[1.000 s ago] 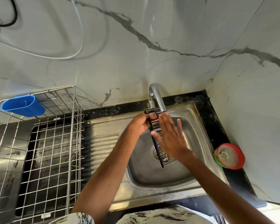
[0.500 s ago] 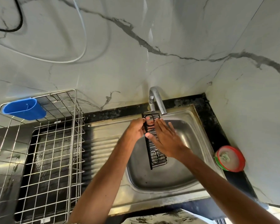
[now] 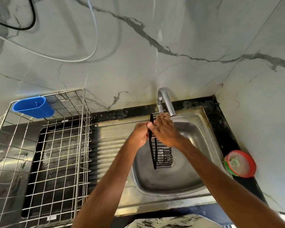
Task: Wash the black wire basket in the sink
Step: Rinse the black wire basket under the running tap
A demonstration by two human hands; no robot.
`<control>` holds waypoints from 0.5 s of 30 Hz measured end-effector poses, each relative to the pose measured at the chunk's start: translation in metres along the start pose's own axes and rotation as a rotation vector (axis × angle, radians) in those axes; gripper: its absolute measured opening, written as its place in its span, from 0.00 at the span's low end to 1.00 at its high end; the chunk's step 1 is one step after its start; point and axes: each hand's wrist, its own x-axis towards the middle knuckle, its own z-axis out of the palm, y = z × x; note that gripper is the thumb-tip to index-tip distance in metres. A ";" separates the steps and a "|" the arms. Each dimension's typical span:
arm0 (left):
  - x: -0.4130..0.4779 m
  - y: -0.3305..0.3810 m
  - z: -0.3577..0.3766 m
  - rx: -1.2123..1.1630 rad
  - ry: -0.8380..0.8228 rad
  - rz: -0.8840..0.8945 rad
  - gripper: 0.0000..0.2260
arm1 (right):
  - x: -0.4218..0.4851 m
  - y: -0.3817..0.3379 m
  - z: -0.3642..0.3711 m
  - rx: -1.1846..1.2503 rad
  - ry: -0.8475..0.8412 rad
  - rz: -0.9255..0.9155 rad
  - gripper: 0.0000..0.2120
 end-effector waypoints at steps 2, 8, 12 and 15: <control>0.003 -0.003 -0.004 -0.053 0.037 -0.002 0.09 | -0.021 -0.003 0.019 -0.046 0.053 -0.103 0.39; -0.002 -0.005 -0.011 -0.188 0.087 -0.019 0.13 | -0.044 0.033 0.033 0.275 0.115 -0.144 0.40; -0.006 -0.008 -0.012 -0.233 0.141 -0.065 0.15 | -0.036 0.045 0.022 0.394 -0.008 0.042 0.53; -0.008 -0.012 -0.007 -0.258 0.128 -0.083 0.15 | -0.023 0.044 0.018 0.367 0.005 0.083 0.58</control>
